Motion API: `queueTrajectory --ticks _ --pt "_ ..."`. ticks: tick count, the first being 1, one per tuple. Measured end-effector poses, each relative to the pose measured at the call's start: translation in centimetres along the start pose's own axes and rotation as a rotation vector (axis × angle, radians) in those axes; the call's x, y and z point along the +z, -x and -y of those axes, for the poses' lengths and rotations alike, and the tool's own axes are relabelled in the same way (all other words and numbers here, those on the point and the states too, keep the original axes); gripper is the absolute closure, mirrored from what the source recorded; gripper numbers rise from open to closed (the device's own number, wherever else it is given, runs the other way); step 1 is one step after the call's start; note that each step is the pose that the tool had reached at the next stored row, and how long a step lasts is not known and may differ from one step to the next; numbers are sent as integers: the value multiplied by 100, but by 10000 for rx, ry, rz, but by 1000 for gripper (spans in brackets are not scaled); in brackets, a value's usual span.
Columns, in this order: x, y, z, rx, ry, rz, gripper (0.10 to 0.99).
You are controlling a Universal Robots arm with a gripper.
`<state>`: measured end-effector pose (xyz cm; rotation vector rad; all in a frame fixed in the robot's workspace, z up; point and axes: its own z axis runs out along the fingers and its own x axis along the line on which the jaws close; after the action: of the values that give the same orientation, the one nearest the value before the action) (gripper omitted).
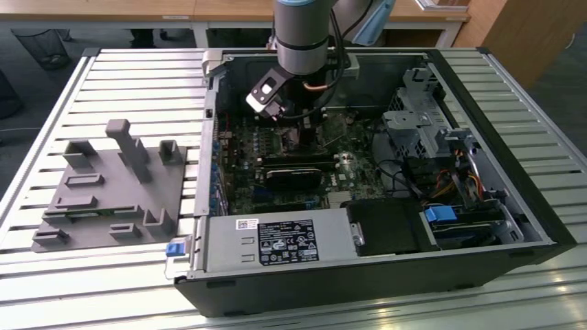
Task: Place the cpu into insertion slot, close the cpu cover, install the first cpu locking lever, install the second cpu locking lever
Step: 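Place the cpu into insertion slot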
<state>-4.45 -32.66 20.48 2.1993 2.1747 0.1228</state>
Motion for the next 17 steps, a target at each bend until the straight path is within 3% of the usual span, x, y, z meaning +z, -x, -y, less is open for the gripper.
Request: queueTrajectory --ticks 17 --pt "108 -56 10 21 -65 6 545"
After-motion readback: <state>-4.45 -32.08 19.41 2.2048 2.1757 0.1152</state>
